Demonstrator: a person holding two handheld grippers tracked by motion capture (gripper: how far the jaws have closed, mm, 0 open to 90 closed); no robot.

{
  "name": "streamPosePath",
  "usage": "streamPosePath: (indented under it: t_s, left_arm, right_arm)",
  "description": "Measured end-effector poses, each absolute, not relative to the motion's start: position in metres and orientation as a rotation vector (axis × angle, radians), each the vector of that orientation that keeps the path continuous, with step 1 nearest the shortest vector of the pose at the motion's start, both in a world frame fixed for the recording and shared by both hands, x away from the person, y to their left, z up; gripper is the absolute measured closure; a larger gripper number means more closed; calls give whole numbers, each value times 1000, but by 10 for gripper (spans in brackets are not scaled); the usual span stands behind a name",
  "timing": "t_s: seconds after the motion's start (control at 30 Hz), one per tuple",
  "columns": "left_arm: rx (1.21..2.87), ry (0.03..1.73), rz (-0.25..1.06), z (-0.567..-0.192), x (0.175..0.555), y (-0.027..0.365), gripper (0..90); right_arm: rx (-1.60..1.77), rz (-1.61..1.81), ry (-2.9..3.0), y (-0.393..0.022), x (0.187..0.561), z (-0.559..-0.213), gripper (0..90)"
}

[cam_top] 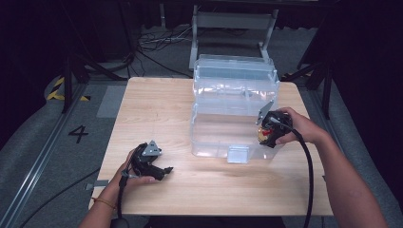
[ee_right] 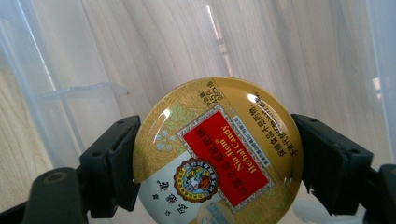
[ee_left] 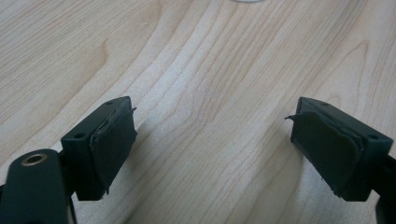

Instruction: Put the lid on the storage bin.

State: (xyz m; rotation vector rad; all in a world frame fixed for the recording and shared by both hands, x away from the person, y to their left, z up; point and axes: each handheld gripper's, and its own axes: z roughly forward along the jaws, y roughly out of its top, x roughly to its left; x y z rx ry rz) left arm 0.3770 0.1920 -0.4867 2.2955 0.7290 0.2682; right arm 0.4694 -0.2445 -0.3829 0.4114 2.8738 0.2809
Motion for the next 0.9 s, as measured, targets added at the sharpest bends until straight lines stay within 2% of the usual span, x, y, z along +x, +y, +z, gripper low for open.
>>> streamPosePath:
  t_s: [0.6, 0.9]
  left_arm:
    - [2294, 733, 269, -487, 377, 192, 141]
    - [2292, 743, 273, -487, 376, 191, 141]
  right_arm:
    - [465, 360, 2854, -247, 469, -379, 190]
    - [461, 433, 2818, -253, 462, -369, 213]
